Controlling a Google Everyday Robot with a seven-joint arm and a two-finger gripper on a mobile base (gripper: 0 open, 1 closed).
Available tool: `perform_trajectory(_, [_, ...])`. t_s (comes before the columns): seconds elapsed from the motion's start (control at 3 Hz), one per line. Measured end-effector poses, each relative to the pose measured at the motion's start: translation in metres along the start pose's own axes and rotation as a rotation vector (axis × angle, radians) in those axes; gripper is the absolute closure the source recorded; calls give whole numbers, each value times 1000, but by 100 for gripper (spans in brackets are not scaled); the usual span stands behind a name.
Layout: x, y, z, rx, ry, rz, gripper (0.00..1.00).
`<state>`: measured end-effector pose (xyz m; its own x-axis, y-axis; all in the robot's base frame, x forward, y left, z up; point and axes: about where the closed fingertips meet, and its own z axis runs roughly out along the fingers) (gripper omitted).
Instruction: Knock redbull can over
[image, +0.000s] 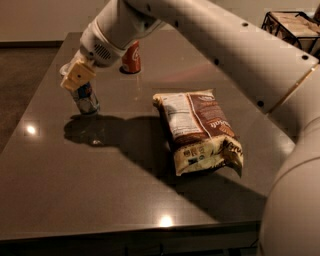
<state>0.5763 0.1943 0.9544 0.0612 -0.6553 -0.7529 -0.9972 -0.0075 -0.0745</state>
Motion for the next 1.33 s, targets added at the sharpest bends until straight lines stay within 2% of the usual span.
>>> perform_trajectory(0.33, [-9, -13, -38, 9, 180, -105, 100])
perform_trajectory(0.67, [4, -2, -56, -21, 349, -183, 100])
perform_trajectory(1.0, [12, 8, -66, -20, 470, -256, 100])
perform_trajectory(1.33, [26, 21, -61, -12, 593, -323, 100])
